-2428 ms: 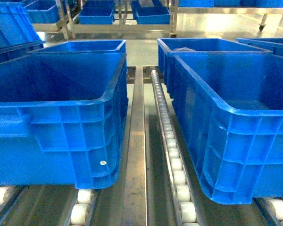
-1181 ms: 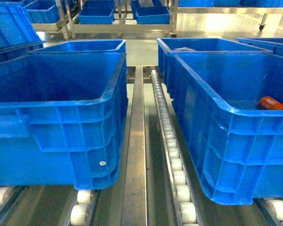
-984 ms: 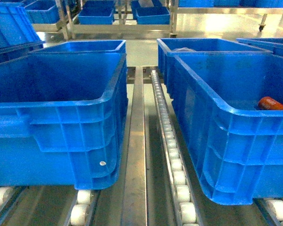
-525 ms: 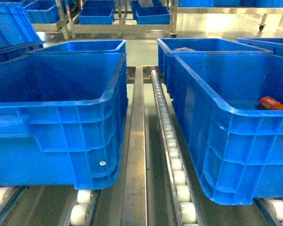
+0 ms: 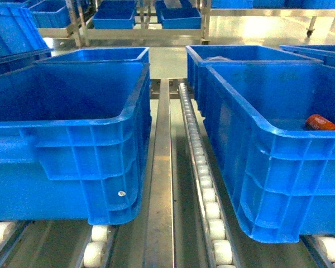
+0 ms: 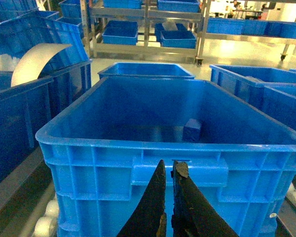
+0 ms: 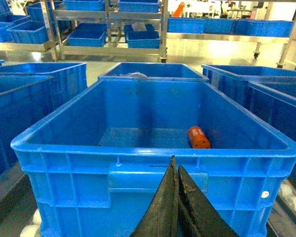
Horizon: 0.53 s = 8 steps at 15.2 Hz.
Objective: Sort blue parts and orange caps into right shelf containers
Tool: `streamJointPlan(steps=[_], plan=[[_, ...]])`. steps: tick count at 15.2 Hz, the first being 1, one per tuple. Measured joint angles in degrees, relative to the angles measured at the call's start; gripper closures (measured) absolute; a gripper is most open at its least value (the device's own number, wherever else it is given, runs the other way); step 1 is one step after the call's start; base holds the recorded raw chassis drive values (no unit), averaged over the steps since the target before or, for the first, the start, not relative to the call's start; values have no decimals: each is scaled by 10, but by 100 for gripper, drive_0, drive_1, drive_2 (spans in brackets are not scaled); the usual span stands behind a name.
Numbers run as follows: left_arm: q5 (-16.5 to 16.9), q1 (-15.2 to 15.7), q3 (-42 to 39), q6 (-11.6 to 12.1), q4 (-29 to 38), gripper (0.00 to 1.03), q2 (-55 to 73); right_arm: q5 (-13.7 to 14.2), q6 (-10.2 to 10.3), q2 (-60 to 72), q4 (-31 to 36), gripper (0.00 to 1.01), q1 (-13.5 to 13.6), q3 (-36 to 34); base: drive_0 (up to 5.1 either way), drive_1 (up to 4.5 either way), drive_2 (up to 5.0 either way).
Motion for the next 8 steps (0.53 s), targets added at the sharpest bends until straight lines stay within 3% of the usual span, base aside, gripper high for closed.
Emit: streamJointPlan(steps=[8], plan=[[0,0,0,0,-92,101,-94,0,0,-92,-91,100,0,0,0,0,0]])
